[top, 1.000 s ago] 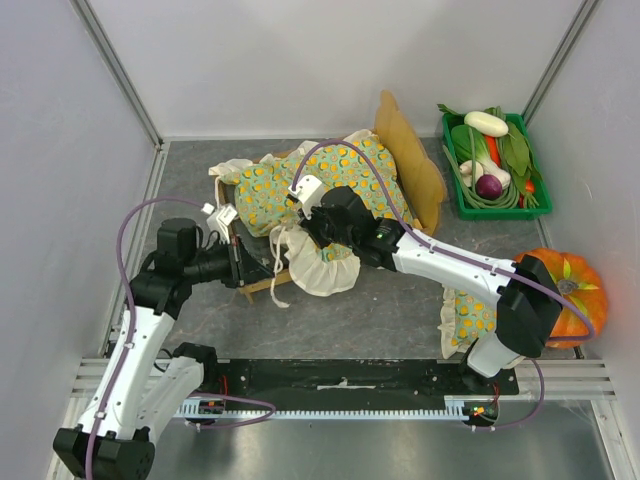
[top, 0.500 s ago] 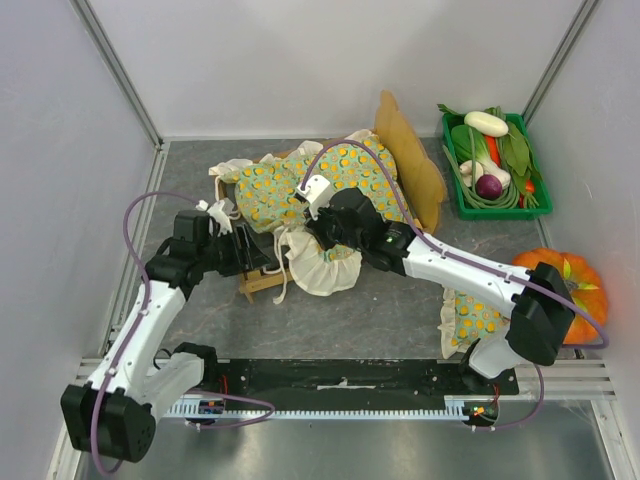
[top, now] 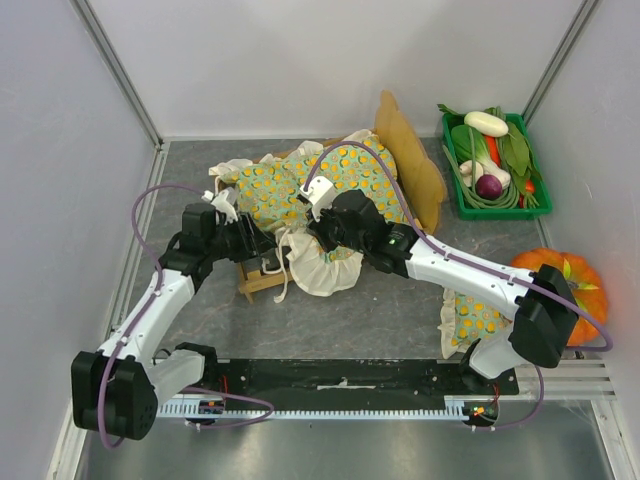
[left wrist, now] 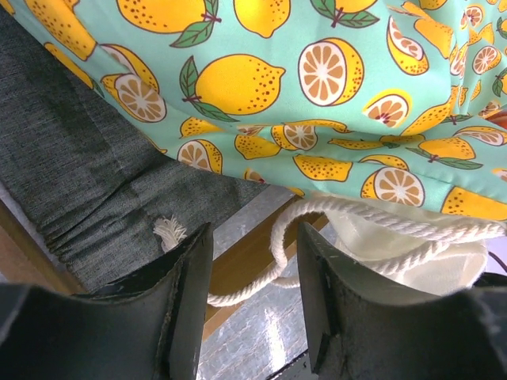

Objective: Set up the pet bed

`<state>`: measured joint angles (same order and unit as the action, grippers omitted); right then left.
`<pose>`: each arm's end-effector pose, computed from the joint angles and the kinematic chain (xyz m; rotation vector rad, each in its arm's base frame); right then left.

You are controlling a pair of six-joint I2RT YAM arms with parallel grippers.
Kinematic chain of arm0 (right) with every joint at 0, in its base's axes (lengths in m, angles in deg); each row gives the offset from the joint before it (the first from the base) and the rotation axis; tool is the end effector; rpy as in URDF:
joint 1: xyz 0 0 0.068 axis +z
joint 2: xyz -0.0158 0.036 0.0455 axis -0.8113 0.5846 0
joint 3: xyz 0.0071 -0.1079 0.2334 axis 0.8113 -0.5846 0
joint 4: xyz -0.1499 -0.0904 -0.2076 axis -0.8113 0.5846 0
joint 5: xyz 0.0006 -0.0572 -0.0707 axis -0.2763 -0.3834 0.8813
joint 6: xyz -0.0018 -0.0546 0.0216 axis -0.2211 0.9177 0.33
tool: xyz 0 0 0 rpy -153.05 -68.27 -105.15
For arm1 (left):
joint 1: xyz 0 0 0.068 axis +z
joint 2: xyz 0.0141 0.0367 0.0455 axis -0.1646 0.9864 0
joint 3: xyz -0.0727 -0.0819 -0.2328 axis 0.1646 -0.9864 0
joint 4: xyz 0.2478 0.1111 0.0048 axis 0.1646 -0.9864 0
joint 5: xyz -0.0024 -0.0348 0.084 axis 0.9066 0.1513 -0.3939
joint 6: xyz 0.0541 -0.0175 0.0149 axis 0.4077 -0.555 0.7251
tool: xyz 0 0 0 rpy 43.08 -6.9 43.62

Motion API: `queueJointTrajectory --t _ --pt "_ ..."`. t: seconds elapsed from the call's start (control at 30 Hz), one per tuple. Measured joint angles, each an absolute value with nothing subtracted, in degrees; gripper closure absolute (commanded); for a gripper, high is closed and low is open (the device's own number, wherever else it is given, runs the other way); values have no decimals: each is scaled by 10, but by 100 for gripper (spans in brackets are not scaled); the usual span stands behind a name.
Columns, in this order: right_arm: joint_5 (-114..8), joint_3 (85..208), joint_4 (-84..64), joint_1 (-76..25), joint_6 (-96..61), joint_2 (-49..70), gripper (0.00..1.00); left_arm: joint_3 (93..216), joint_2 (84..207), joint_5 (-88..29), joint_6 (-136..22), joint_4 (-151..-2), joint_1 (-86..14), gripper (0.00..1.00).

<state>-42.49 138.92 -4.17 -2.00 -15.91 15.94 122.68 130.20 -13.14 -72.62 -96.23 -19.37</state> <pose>0.2296 0.2922 0.2903 -0.7841 1.8927 0.5802 0.2415 -0.0603 0.2315 -0.1047 2.2736 -0.8342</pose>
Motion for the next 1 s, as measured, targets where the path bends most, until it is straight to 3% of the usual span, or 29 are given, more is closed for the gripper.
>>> queueJointTrajectory --t 0.23,0.33,0.37,0.53,1.0 --pt "-425 1389 -42 -20 -159 159 100 1208 1321 -115 -738 -920 -202 49" --pt "-425 1389 -42 -20 -159 159 100 1198 1325 -110 -745 -905 -217 54" --pt "-425 1389 -42 -20 -159 159 100 1197 1327 -110 -747 -902 -223 58" --pt "-425 1389 -42 -20 -159 159 100 1192 1331 -110 -757 -891 -242 98" --pt "-425 1389 -42 -20 -157 159 100 1279 1287 -124 -757 -949 -245 98"
